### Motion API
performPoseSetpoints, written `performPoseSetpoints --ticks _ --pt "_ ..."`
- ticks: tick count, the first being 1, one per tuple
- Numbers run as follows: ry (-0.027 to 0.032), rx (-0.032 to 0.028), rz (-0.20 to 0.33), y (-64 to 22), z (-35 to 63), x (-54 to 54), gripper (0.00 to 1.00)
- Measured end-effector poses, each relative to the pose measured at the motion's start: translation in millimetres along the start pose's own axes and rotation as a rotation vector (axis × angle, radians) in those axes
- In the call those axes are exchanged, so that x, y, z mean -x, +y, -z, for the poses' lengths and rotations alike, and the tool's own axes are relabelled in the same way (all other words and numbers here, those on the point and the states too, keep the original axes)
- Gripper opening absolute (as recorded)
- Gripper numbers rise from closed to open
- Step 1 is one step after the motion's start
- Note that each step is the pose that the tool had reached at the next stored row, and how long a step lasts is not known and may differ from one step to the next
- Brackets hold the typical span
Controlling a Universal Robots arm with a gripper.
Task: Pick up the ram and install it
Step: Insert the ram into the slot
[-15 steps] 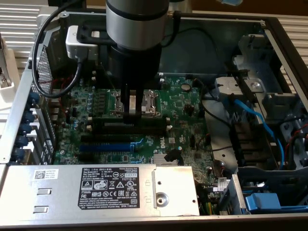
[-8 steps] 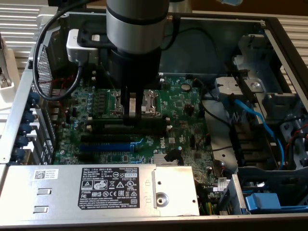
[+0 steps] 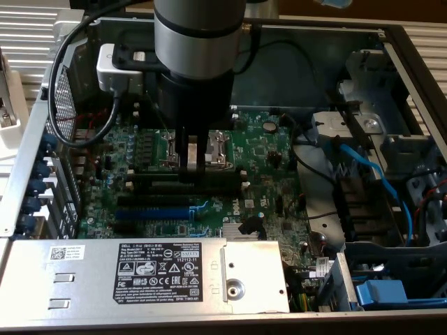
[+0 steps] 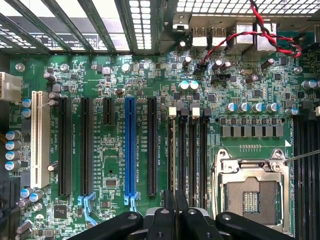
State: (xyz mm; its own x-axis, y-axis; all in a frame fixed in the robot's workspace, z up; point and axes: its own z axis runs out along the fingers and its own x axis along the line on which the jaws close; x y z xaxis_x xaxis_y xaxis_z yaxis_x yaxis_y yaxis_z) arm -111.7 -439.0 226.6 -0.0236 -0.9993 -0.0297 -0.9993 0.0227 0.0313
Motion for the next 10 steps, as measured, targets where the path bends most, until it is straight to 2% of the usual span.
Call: performPoseSetpoints --ticks 10 --pt "-0.0001 0.0000 0.000 0.0 0.0 0.0 0.14"
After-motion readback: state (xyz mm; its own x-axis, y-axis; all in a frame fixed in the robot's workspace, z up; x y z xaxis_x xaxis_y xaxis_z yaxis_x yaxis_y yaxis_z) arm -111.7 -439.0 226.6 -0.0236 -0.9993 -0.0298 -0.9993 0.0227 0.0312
